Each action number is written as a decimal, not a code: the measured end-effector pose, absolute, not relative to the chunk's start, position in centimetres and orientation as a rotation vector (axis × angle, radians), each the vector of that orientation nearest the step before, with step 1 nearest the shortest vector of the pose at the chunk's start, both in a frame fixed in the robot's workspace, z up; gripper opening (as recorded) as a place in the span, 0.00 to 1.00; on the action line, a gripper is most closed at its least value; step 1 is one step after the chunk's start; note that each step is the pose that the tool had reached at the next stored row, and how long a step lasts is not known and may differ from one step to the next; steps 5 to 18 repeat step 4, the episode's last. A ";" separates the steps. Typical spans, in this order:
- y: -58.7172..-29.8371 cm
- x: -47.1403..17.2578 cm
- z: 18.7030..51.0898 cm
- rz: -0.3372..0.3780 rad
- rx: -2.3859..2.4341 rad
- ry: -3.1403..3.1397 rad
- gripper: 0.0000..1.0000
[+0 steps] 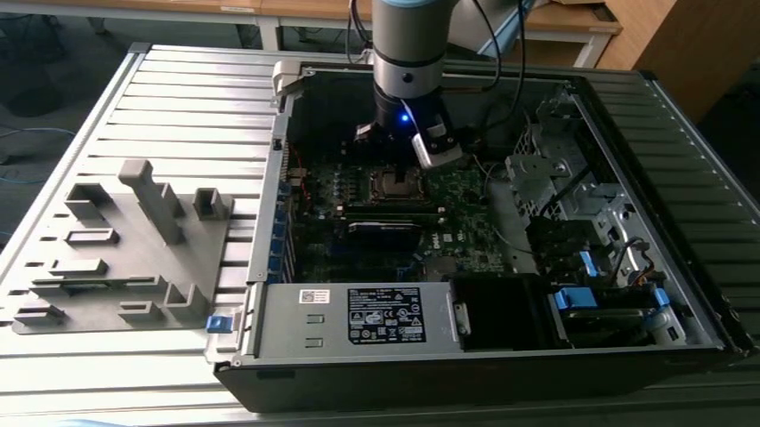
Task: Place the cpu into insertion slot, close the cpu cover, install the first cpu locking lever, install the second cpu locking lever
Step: 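Install the second cpu locking lever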
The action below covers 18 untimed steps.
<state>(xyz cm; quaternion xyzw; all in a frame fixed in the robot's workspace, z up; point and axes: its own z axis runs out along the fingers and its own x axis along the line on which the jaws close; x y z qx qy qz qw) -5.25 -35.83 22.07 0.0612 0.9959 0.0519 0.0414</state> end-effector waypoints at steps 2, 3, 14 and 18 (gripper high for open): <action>-35.8 -5.3 22.1 0.158 0.187 3.049 0.11; -35.8 -5.3 22.1 0.158 0.187 3.049 0.11; -35.8 -5.3 22.1 0.158 0.187 3.049 0.11; -35.8 -5.3 22.1 0.158 0.187 3.049 0.11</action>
